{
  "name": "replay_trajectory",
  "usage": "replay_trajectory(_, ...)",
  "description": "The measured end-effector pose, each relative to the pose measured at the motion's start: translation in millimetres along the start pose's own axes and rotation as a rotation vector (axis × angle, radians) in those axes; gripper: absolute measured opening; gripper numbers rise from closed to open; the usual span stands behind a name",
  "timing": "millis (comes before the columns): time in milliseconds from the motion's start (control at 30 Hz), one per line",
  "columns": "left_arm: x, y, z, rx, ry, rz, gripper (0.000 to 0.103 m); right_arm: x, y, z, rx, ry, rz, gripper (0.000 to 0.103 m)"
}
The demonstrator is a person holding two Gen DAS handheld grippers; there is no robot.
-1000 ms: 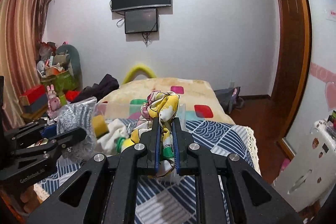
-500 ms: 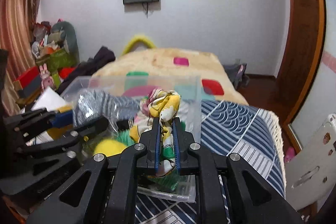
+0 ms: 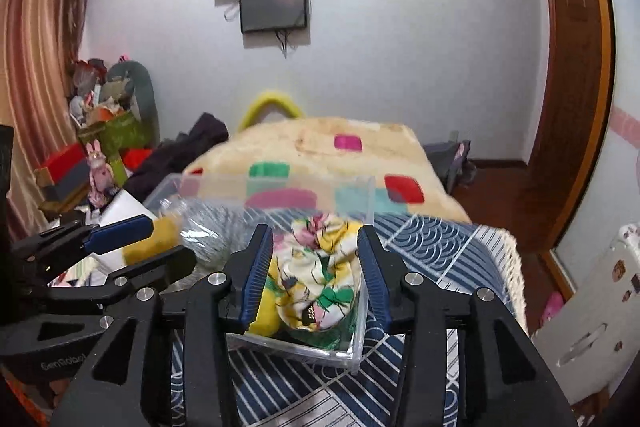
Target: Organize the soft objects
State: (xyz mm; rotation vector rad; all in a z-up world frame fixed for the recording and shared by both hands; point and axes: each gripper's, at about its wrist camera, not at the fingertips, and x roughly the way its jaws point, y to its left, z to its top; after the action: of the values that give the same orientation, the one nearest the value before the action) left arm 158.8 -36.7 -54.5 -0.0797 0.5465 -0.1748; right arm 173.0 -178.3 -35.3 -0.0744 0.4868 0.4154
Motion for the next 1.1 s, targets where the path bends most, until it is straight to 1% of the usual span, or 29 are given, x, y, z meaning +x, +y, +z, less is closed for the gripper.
replay_trajectory(100, -24, 3, 3, -0.009, -0.047, 0.007, 0.068, -18, 4, 6, -0.004, -0.050, 0.006, 0.048)
replay_trajectory(200, -49, 5, 7, -0.021, -0.093, 0.001, 0.072, -32, 10, 12, -0.004, -0.095, 0.022, 0.053)
replay_trajectory(267, -68, 4, 8, -0.017, -0.129, 0.015, 0.076, -45, 13, 15, -0.015, -0.127, 0.032, 0.055)
replay_trajectory(333, -85, 2, 8, -0.013, -0.164, 0.024, 0.083, -59, 18, 17, -0.029, -0.169, 0.034, 0.064)
replay_trajectory(433, -110, 0, 9, -0.007, -0.220, 0.046, 0.090, -81, 24, 20, -0.045, -0.240, 0.035, 0.076)
replay_trajectory(500, -123, -2, 9, -0.004, -0.250, 0.062, 0.095, -90, 28, 21, -0.051, -0.271, 0.042, 0.081)
replay_trajectory(533, -132, -3, 9, -0.003, -0.269, 0.070, 0.098, -93, 29, 20, -0.051, -0.282, 0.044, 0.083)
replay_trajectory(633, -148, -5, 7, -0.004, -0.304, 0.088, 0.101, -100, 32, 19, -0.048, -0.308, 0.052, 0.086)
replay_trajectory(767, -165, -10, 1, 0.002, -0.336, 0.114, 0.102, -104, 35, 14, -0.042, -0.324, 0.051, 0.089)
replay_trajectory(1100, -172, -7, -8, -0.011, -0.345, 0.126, 0.102, -109, 36, 3, -0.026, -0.320, 0.052, 0.090)
